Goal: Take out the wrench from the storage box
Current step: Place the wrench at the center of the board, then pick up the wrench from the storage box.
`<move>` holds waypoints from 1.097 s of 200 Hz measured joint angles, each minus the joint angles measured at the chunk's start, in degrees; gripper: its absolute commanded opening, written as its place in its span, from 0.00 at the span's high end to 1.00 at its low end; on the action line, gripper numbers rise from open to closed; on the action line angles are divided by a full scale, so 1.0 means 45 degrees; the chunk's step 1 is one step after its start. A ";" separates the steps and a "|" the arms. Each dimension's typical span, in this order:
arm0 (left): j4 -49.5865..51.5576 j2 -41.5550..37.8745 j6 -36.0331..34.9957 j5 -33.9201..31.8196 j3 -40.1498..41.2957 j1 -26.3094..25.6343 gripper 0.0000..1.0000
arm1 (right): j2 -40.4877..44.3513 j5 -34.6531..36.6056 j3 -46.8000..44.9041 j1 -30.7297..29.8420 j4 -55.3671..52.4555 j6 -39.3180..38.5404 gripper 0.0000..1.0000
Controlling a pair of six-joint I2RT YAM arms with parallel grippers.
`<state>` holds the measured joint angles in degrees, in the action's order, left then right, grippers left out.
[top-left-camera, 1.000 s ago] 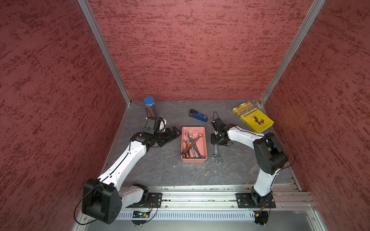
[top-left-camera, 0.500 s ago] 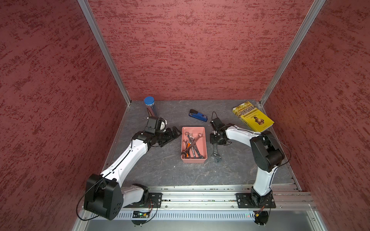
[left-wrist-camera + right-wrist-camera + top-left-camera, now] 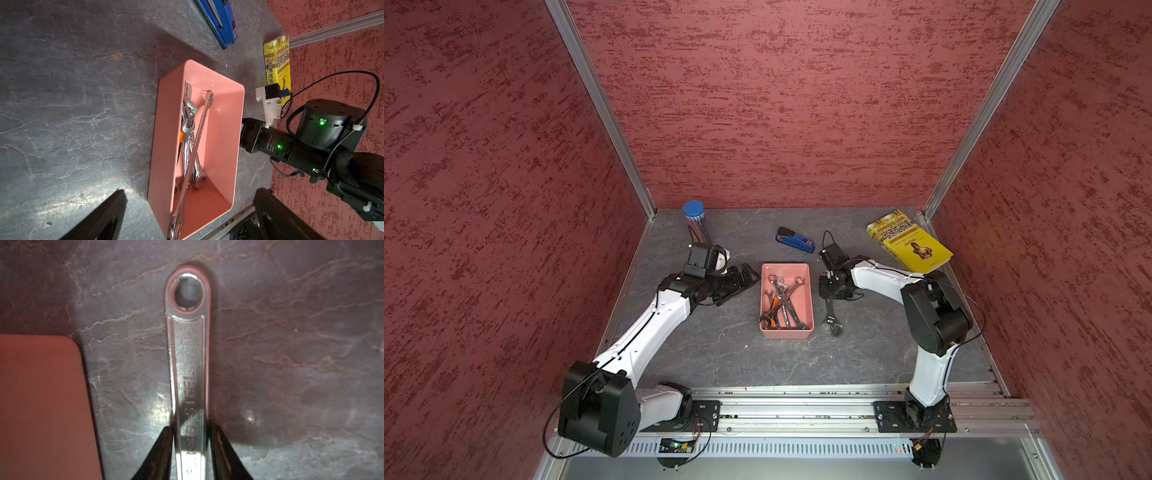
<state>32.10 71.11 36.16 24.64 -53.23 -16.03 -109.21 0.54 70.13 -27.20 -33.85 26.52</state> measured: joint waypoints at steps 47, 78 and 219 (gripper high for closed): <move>0.0010 0.0000 -0.0097 0.0087 0.0000 0.0068 0.00 | 0.0209 0.0063 0.0019 0.0010 -0.0141 -0.0015 0.63; 0.0136 -0.0005 -0.0248 0.0092 -0.0005 0.0214 0.00 | 0.1758 -0.0078 0.0369 0.0010 -0.0971 -0.0117 0.57; 0.0568 -0.0015 -0.0568 0.0175 -0.0447 0.0559 0.00 | 0.1967 -0.1122 0.2603 -0.3570 -0.1530 0.7674 0.41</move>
<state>34.65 71.05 33.61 25.43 -55.24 -13.52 -100.36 -4.51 81.84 -43.27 -40.73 61.06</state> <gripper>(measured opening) 0.996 0.590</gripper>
